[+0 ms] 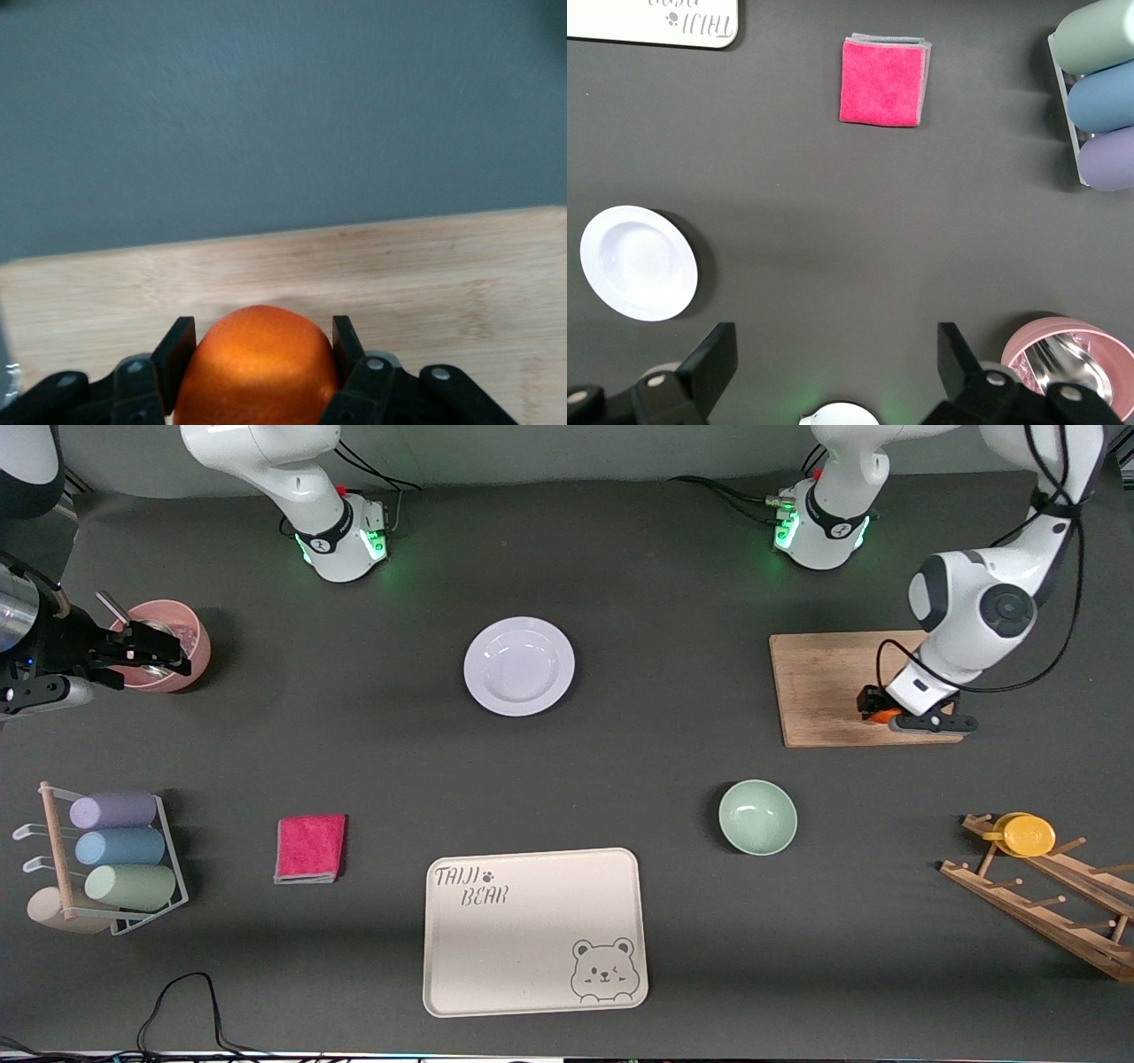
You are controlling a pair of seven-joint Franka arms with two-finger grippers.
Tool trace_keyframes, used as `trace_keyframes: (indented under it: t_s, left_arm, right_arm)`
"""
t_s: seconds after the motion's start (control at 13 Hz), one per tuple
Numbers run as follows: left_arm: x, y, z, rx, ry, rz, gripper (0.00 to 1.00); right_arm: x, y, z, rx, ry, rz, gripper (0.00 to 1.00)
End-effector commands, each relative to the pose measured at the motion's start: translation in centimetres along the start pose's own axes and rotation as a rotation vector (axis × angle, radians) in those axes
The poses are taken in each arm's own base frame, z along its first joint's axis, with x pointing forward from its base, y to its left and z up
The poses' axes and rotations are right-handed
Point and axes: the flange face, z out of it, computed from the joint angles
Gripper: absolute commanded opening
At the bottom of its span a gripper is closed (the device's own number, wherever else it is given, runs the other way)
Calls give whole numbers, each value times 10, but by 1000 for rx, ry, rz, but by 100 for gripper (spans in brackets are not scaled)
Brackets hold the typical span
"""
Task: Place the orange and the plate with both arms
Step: 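Close the left gripper on the orange and lift it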
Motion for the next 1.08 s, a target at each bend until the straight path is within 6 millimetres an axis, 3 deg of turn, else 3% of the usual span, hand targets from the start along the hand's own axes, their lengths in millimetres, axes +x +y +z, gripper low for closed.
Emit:
trace_keyframes:
  t_s: [0.0,0.15,0.31,0.54,0.62,0.77,1.0]
  left_arm:
    - [37,-10,-78,10,-42,-2,64]
    - [63,-17,-145,11,-90,-5,64]
    - [71,-21,-214,27,-90,-5,64]
    - [75,-10,-265,33,-81,-14,64]
    - [77,9,-276,33,-91,-30,64]
    - [82,69,-302,41,-82,-74,64]
    - [80,190,-319,60,-51,-185,64]
  right_arm:
    - [-7,-1,-3,-17,-8,2,100]
    - [-7,-1,-4,-7,0,6,100]
    - [-4,-5,-3,31,10,8,100]
    - [-4,-10,15,121,-14,13,100]
    - [-5,-5,20,158,-20,29,100]
    - [-4,-7,35,255,-29,35,100]
    - [-5,-16,59,374,-48,35,100]
